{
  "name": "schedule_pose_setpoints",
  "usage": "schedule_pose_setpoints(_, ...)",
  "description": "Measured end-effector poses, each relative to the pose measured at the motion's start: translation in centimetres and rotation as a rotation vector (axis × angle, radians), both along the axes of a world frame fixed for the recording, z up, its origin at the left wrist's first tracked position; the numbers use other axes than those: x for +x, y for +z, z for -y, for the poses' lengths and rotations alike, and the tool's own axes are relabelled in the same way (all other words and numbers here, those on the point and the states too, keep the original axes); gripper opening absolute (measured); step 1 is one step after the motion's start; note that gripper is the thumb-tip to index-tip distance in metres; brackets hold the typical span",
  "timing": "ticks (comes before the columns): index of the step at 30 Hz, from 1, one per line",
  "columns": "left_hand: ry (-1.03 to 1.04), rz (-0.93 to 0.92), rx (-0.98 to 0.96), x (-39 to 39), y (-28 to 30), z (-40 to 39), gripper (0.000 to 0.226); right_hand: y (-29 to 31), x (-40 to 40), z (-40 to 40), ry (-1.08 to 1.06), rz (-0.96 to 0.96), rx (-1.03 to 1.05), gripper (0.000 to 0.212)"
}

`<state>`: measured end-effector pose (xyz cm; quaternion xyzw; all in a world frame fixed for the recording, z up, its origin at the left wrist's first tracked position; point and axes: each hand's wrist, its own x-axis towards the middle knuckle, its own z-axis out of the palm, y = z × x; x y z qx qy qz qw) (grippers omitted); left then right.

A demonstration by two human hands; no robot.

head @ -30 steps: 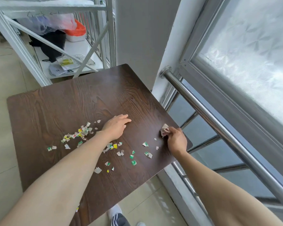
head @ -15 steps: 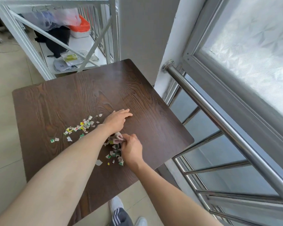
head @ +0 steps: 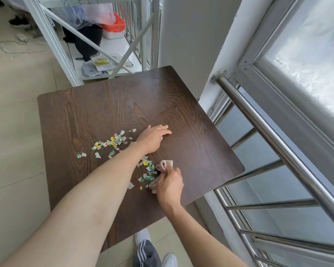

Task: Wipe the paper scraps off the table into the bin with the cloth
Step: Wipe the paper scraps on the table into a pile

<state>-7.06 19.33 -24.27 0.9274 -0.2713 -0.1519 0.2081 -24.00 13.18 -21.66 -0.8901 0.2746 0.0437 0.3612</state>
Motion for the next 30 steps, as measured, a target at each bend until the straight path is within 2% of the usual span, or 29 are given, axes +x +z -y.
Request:
schedule_pose_setpoints(5, -0.045, -0.089, -0.028, 0.6, 0.5, -0.9, 0.051, 0.1, 2.5, -3.6, 0.139, 0.024, 0.137, 0.028)
schedule_pose_setpoints(9, 0.083, -0.082, -0.167, 0.7, 1.1, -4.1, 0.051, 0.2, 3.3, -2.9, 0.239, 0.06, 0.21, 0.025)
schedule_pose_setpoints(11, 0.186, -0.031, -0.179, 0.9, 0.8, -7.1, 0.049, 0.1, 3.9, -1.8, 0.201, 0.092, 0.185, 0.023)
schedule_pose_setpoints(14, 0.424, 0.068, -0.189, 0.5, 0.6, -12.5, 0.044, -0.2, 5.7, -0.2, 0.028, 0.163, 0.118, 0.025)
schedule_pose_setpoints(16, 0.559, 0.129, -0.179, -0.3, 0.6, -15.7, 0.04, 0.1, 6.8, 0.3, -0.033, 0.141, 0.067, 0.024)
schedule_pose_setpoints(19, 0.705, 0.177, -0.102, -2.0, 0.1, -19.3, 0.038, 0.8, 7.7, -0.4, 0.014, 0.041, 0.008, 0.027)
schedule_pose_setpoints(22, 0.843, 0.176, -0.039, -3.2, -0.4, -21.4, 0.038, 0.6, 7.9, -2.6, -0.002, 0.045, 0.005, 0.033)
schedule_pose_setpoints(26, 0.866, 0.173, -0.043, -3.9, -0.9, -22.7, 0.04, 0.0, 8.4, -3.6, 0.007, 0.015, -0.067, 0.037)
schedule_pose_setpoints(30, 0.828, 0.173, -0.062, -3.9, -1.1, -23.7, 0.04, 0.1, 9.0, -4.6, 0.057, 0.001, -0.12, 0.032)
